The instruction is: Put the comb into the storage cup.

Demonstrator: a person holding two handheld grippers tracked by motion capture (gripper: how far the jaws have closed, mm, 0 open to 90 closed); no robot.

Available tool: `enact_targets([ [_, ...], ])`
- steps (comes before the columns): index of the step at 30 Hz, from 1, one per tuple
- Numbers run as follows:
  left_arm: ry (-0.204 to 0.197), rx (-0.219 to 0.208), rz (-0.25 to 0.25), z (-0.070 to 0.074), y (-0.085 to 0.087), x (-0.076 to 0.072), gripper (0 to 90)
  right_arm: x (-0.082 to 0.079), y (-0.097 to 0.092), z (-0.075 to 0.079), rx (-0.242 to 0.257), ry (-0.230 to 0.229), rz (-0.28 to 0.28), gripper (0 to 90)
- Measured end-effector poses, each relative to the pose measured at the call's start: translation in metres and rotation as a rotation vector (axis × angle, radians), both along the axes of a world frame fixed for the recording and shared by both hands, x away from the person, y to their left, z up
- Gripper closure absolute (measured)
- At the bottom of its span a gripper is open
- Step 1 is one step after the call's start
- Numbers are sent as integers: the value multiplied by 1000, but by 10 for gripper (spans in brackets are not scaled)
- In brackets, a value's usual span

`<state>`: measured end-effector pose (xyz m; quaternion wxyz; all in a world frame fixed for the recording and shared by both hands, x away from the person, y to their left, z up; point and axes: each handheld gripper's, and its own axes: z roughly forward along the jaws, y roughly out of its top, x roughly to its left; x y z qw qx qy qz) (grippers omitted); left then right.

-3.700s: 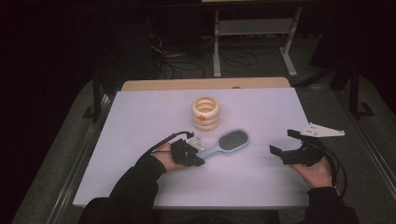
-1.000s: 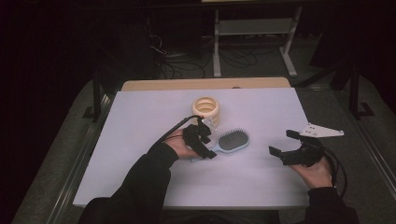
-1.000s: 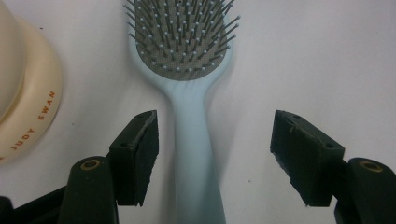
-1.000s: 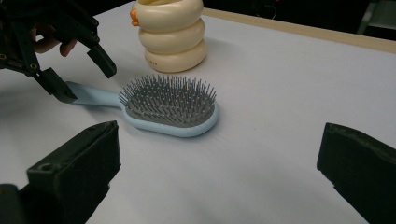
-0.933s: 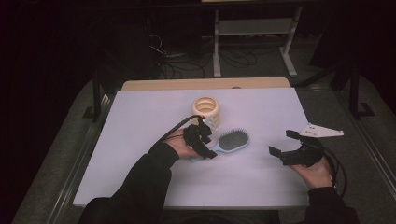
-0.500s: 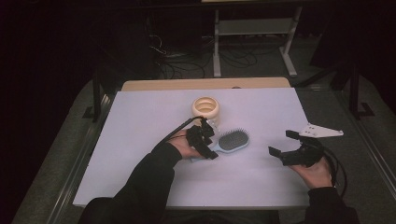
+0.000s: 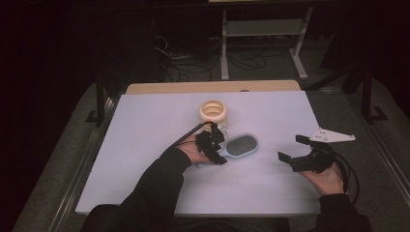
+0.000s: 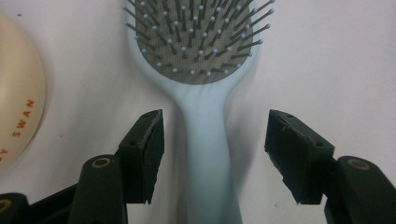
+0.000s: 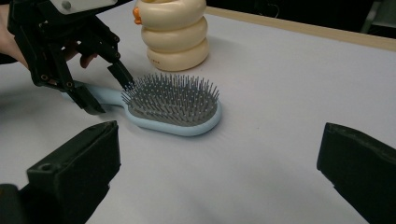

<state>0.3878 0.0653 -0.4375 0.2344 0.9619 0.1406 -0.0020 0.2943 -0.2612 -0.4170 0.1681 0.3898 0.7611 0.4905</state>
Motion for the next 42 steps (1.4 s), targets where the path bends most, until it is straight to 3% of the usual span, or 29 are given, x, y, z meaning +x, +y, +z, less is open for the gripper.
enact_targets([
  [16, -8, 27, 29, -3, -3, 6, 514, 0, 0, 0, -4, 3, 1, 0],
  [20, -46, 41, 11, -4, -3, 4, 561, 0, 0, 0, -5, 2, 1, 0],
  [26, -63, 47, -9, -3, -5, 1, 662, 0, 0, 0, -6, 0, 0, 0],
  [42, -147, 64, -46, -2, -8, -8, 703, 0, 0, 0, -6, 0, 0, 0],
])
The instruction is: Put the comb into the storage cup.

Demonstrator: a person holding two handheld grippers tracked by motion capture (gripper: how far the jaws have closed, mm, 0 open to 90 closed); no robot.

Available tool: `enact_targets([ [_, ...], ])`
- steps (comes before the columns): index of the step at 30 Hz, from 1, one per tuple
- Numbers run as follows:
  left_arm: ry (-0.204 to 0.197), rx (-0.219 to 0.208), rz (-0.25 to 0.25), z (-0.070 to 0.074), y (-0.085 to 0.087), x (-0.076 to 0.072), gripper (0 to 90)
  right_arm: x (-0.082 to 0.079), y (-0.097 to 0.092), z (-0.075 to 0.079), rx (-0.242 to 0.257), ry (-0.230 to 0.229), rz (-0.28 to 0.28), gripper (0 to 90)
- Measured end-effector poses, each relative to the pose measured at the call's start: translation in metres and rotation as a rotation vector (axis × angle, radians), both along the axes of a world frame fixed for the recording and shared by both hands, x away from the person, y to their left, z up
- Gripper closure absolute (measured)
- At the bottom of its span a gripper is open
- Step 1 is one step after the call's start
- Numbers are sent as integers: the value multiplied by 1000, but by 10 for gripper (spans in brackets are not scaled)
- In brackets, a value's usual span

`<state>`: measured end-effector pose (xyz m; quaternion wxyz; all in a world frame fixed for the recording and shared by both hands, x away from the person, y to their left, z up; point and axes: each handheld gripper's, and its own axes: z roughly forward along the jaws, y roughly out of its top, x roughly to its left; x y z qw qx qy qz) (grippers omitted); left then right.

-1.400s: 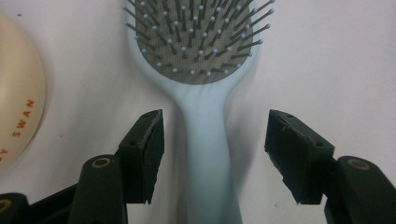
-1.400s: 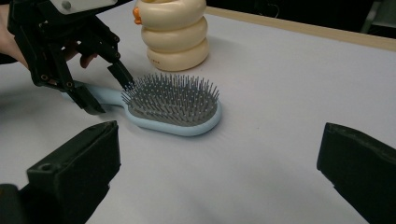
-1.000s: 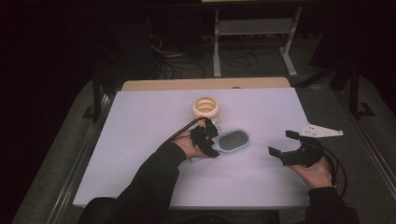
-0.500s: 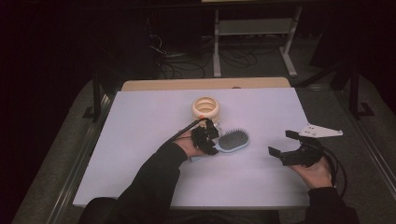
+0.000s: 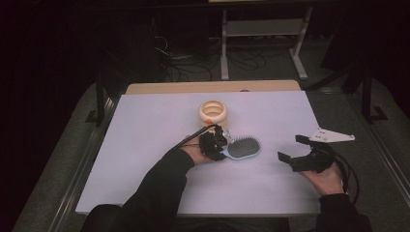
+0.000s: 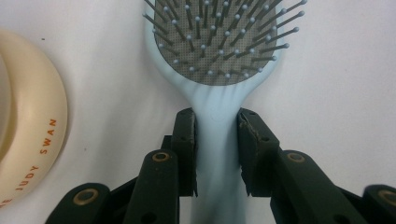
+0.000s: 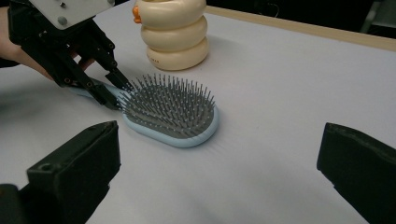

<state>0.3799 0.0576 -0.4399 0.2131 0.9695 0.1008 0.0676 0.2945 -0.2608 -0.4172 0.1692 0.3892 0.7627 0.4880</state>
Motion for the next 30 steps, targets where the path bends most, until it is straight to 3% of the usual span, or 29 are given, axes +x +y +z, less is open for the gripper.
enact_targets([
  [6, -5, 1, -9, 1, 0, -2, 703, 0, 0, 0, 0, -1, 0, 0],
  [18, -19, -36, -5, 13, 6, -5, 704, 0, 0, 0, 0, -2, -1, 0],
  [30, -60, -38, -16, 38, 9, -13, 703, -1, -1, 1, 10, -4, -5, 0],
])
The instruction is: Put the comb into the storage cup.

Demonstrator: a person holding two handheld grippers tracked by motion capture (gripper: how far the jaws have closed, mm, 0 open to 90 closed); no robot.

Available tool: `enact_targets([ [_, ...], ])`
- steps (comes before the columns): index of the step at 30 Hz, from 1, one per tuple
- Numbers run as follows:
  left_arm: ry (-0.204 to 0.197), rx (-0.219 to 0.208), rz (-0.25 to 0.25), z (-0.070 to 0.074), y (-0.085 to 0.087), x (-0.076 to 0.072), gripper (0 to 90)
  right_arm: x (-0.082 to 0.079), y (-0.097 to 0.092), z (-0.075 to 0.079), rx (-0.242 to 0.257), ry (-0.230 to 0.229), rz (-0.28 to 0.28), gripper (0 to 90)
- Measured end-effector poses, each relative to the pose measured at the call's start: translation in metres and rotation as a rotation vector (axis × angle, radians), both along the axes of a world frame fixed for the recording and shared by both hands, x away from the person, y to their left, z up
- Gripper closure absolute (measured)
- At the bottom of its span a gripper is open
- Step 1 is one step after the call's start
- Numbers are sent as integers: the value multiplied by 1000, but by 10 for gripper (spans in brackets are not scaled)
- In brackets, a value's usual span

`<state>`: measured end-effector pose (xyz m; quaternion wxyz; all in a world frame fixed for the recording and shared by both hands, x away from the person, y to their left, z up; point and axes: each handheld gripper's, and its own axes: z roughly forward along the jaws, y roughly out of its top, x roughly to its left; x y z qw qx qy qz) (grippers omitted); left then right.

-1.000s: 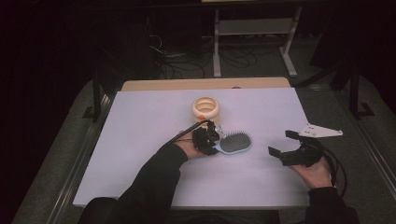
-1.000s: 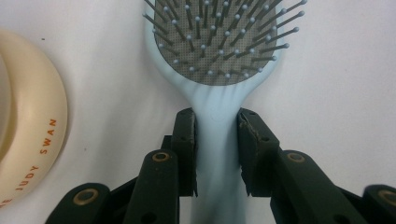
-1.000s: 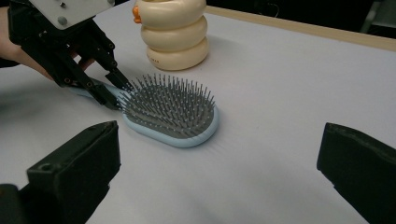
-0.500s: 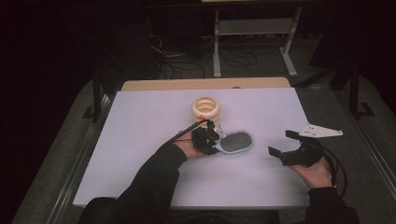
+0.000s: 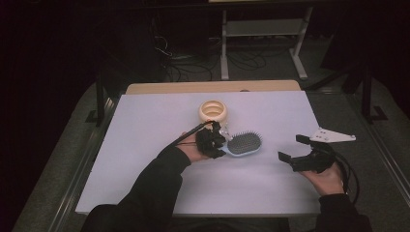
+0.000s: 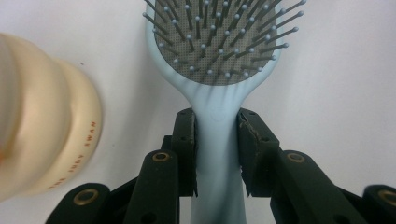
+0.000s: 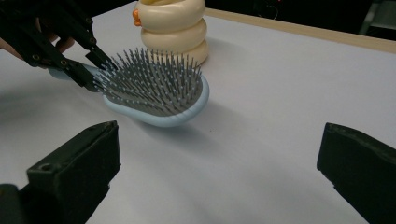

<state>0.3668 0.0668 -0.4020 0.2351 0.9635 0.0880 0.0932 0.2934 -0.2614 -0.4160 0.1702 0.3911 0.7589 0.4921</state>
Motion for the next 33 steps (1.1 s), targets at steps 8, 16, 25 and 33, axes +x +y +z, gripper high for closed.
enact_targets([
  [8, -15, -1, -6, 20, 5, -6, 703, 1, -1, 0, -1, 2, -3, 0],
  [16, -23, -37, -1, 32, 15, -6, 703, 3, -1, -1, -4, 6, -5, 0],
  [25, -40, -47, 8, 43, 23, -4, 703, 2, -1, -2, -5, 13, -8, 0],
  [33, -58, -60, 15, 53, 27, -1, 703, 2, -2, -2, -1, 13, -10, 0],
])
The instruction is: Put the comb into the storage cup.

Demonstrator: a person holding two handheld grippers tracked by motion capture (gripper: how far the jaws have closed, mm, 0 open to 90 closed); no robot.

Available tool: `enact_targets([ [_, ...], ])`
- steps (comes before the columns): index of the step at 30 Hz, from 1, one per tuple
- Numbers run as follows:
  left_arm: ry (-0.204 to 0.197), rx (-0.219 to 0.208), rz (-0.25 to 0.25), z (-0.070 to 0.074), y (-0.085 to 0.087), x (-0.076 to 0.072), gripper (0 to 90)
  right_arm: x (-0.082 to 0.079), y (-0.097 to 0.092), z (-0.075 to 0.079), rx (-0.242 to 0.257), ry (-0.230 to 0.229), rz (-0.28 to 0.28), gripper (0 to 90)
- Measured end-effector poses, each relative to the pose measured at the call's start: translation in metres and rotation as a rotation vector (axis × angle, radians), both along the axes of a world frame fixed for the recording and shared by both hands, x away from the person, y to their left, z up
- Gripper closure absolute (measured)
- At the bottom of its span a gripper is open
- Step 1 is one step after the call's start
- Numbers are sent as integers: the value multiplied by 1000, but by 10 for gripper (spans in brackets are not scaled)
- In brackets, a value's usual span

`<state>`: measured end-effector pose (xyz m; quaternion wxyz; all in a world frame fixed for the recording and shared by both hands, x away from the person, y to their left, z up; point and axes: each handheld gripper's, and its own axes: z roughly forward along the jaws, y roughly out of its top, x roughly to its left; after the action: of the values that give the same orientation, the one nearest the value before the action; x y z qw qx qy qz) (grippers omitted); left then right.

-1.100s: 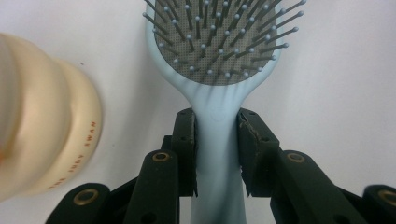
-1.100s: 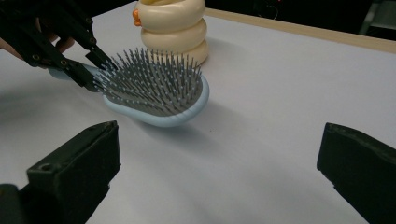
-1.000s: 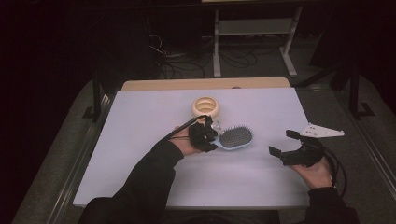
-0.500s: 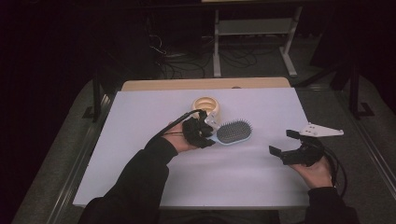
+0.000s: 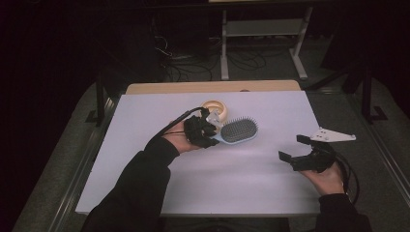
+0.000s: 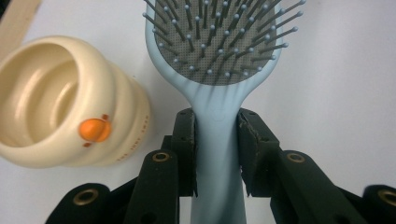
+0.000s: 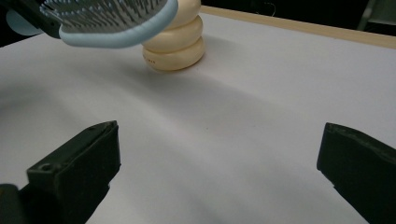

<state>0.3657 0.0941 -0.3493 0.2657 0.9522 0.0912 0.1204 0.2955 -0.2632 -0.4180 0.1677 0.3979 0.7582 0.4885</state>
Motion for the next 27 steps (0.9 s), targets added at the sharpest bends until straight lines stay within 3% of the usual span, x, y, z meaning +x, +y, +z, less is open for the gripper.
enact_targets([
  [8, -21, -6, 7, 13, 5, 1, 703, 1, 1, -1, 0, 8, 8, 0],
  [11, -28, -26, 12, 18, 10, 2, 703, 2, 1, -2, 1, 15, 5, 0],
  [17, -39, -11, 27, 26, 21, 3, 703, 1, 1, -2, 5, 17, 9, 0],
  [21, -46, -30, 27, 34, 30, 5, 703, 4, 4, -2, 2, 24, 20, 0],
  [27, -70, -42, 44, 43, 43, 4, 703, 9, 10, 10, 10, 33, 39, 0],
])
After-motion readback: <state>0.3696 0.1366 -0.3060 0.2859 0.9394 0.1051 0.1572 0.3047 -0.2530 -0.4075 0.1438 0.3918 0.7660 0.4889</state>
